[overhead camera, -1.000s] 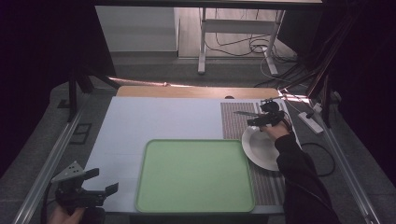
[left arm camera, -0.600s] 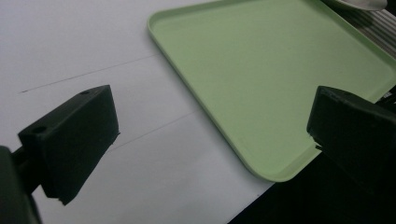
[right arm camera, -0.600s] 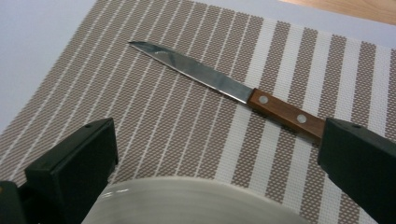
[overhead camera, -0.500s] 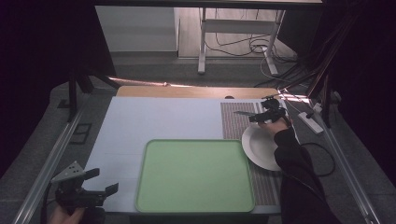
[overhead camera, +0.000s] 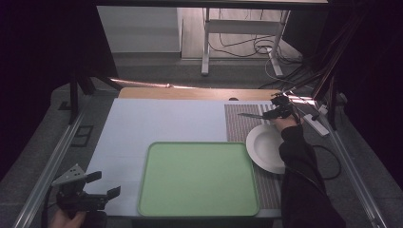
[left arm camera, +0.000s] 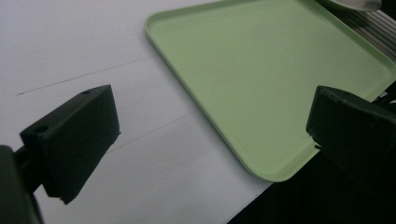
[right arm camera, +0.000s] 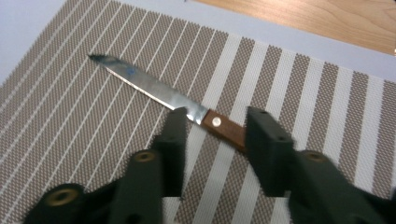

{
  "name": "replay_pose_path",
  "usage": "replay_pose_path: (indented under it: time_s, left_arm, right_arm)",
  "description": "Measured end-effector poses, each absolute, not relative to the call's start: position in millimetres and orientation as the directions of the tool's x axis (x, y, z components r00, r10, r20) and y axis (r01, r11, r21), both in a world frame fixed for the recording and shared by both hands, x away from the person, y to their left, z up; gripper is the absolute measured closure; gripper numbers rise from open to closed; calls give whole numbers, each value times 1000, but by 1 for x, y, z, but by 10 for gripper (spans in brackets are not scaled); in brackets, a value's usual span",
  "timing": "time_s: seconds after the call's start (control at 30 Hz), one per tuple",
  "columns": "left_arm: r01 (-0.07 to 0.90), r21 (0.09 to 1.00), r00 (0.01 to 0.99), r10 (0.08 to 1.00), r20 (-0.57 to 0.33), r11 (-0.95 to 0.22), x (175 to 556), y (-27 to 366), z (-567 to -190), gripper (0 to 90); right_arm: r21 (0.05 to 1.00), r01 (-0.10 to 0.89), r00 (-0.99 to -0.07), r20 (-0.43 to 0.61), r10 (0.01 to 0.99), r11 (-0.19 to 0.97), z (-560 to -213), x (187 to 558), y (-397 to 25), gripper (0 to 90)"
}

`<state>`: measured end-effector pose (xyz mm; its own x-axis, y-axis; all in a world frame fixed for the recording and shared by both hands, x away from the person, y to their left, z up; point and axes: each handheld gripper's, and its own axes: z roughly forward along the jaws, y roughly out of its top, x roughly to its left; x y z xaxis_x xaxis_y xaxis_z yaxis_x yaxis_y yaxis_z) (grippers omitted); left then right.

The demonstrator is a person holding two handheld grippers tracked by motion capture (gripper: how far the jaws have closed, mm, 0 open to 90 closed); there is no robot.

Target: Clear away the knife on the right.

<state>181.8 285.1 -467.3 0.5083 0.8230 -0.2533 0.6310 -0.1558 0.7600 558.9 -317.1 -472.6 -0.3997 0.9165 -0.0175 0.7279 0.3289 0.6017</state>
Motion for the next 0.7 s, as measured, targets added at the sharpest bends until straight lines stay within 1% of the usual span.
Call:
replay_pose_path:
  time_s: [0.03,0.1,0.13,0.23,0.37,0.47,0.53,0.57,0.7]
  left_arm:
    - [631,760,509,823,-253,-156,182,285,-467,24]
    - [631,760,509,823,-253,-156,182,285,-467,24]
    - [630,761,509,823,-253,-156,182,285,-467,24]
    - [632,760,509,821,-259,-152,182,286,-467,24]
    - [636,757,510,818,-264,-152,183,286,-468,25]
    - [635,758,511,817,-267,-150,183,287,-468,25]
    - [634,759,512,816,-268,-148,183,287,-468,25]
    - [633,759,512,816,-267,-150,183,286,-468,25]
    - [630,760,517,817,-256,-161,182,285,-467,25]
  right_arm:
    - [602,732,-397,-5,918,320,-473,562,-319,763]
    - [589,742,-391,-5,920,319,-474,567,-321,879]
    - [580,748,-387,-15,922,324,-476,569,-322,900]
    - [558,763,-376,-25,926,325,-482,577,-327,900]
    - [570,770,-320,-44,946,287,-488,584,-338,900]
    - [563,777,-291,-75,954,281,-493,586,-344,900]
    - [541,788,-293,-86,952,292,-495,585,-348,900]
    - [546,786,-293,-82,953,288,-496,584,-349,900]
    - [516,805,-317,-45,947,294,-494,578,-353,900]
